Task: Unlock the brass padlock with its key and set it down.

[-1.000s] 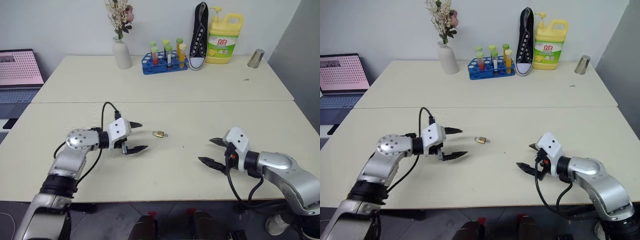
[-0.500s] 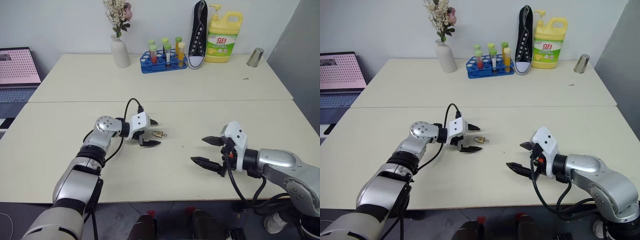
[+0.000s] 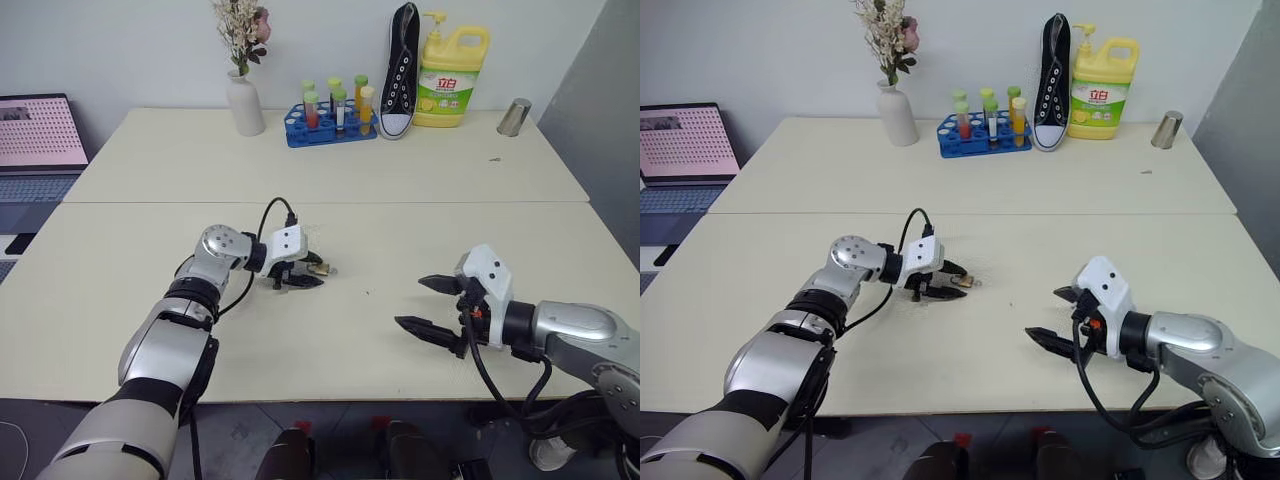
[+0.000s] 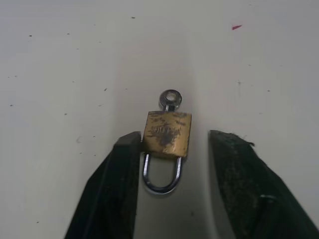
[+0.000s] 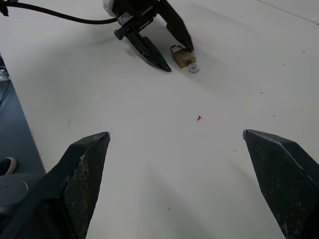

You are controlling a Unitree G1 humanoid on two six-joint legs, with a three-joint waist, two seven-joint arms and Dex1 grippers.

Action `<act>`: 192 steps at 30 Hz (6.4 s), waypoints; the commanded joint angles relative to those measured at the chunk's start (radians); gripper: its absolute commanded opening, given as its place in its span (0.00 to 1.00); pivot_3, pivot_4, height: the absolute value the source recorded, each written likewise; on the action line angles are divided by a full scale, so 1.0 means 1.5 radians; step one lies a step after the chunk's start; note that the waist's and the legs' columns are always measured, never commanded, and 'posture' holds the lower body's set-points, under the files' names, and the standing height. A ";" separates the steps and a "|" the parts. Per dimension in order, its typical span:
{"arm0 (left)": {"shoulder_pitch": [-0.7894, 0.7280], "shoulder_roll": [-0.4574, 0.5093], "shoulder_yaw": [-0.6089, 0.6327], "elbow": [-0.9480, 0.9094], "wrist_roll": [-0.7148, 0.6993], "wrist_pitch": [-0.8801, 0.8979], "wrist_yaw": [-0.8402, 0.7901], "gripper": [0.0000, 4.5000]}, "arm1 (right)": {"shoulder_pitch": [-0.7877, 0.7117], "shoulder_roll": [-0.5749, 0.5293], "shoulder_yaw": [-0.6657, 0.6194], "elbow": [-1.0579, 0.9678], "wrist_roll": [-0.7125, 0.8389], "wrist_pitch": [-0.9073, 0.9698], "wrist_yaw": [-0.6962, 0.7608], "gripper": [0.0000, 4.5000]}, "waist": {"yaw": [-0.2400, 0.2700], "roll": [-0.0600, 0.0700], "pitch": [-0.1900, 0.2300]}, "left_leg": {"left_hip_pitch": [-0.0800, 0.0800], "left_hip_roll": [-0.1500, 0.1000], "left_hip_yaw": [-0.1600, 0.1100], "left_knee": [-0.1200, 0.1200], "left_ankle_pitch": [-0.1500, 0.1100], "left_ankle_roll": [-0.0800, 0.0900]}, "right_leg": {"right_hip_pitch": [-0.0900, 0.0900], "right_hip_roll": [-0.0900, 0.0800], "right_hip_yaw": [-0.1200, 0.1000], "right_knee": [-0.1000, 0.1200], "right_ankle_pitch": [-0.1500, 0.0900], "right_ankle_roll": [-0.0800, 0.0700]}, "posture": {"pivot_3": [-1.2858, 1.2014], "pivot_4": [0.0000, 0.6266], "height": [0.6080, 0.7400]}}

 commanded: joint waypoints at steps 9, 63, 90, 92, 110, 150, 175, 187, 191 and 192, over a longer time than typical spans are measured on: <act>0.033 0.011 -0.011 -0.002 0.035 -0.027 0.023 0.21 | -0.008 -0.015 -0.006 -0.013 0.002 -0.038 0.009 1.00 | 0.000 0.000 0.000 | 0.003 0.000 0.000 0.000 0.000 0.000 | 0.002 0.000 0.001 0.000 0.000 0.000 | 0.52 0.24 1.00; 0.310 0.151 0.022 -0.587 0.152 -0.477 0.477 0.21 | -0.160 0.174 0.132 0.197 0.036 -0.062 0.046 0.01 | 0.001 0.000 0.000 | 0.002 0.001 0.000 -0.001 0.000 0.000 | -0.001 0.000 0.003 0.000 0.000 0.000 | 0.52 0.24 1.00; 0.291 0.164 0.027 -0.568 0.290 -0.515 0.601 0.21 | -0.320 0.283 -0.103 0.453 0.379 0.339 -0.186 0.00 | 0.001 0.000 0.000 | 0.001 0.001 0.001 -0.002 0.000 0.000 | -0.001 0.000 0.004 0.000 0.000 0.000 | 0.52 0.24 1.00; 0.290 0.166 0.026 -0.567 0.303 -0.514 0.613 0.21 | -0.326 0.290 -0.108 0.465 0.398 0.347 -0.202 0.00 | 0.000 0.000 0.000 | 0.001 0.001 0.001 -0.002 0.000 0.000 | -0.001 0.000 0.004 0.000 0.000 0.000 | 0.52 0.24 1.00; 0.290 0.176 0.009 -0.563 0.325 -0.507 0.662 0.21 | -0.324 0.299 -0.077 0.473 0.507 0.324 -0.317 0.00 | -0.001 0.001 0.000 | 0.001 0.001 0.001 -0.002 0.000 0.000 | -0.002 0.000 0.004 0.000 0.000 0.000 | 0.52 0.24 1.00; 0.275 0.162 -0.020 -0.565 0.252 -0.464 0.646 0.21 | -0.202 0.200 0.153 0.277 0.024 -0.137 0.056 0.72 | -0.001 0.001 0.000 | -0.007 0.000 0.001 -0.001 0.000 0.000 | -0.011 0.000 0.004 0.001 0.001 0.000 | 0.52 0.24 1.00; 0.293 0.166 -0.016 -0.564 0.200 -0.455 0.649 0.43 | -0.219 0.193 0.157 0.280 0.013 -0.132 0.081 0.03 | -0.001 0.001 0.000 | -0.007 0.000 0.001 0.000 0.000 -0.001 | -0.011 0.000 0.004 0.002 0.001 0.000 | 0.52 0.24 1.00; 0.367 0.202 -0.012 -0.668 0.054 -0.413 0.594 0.92 | -0.217 0.148 0.150 0.295 -0.038 -0.167 0.117 0.03 | -0.001 0.001 0.000 | -0.007 0.001 0.001 0.000 0.000 -0.001 | -0.011 -0.001 0.005 0.002 0.001 0.000 | 0.52 0.24 1.00; 0.364 0.194 -0.021 -0.675 -0.048 -0.289 0.528 0.65 | -0.220 0.137 0.147 0.290 -0.041 -0.177 0.128 0.03 | -0.001 0.001 0.000 | -0.007 0.001 0.001 0.000 0.000 0.000 | -0.011 -0.001 0.004 0.002 0.001 0.000 | 0.52 0.24 1.00; 0.360 0.184 -0.021 -0.680 -0.113 -0.217 0.497 0.58 | -0.222 0.132 0.150 0.285 -0.050 -0.187 0.130 0.03 | -0.002 0.001 0.000 | -0.007 0.001 0.001 0.000 0.000 0.000 | -0.011 -0.001 0.004 0.002 0.001 0.000 | 0.52 0.24 1.00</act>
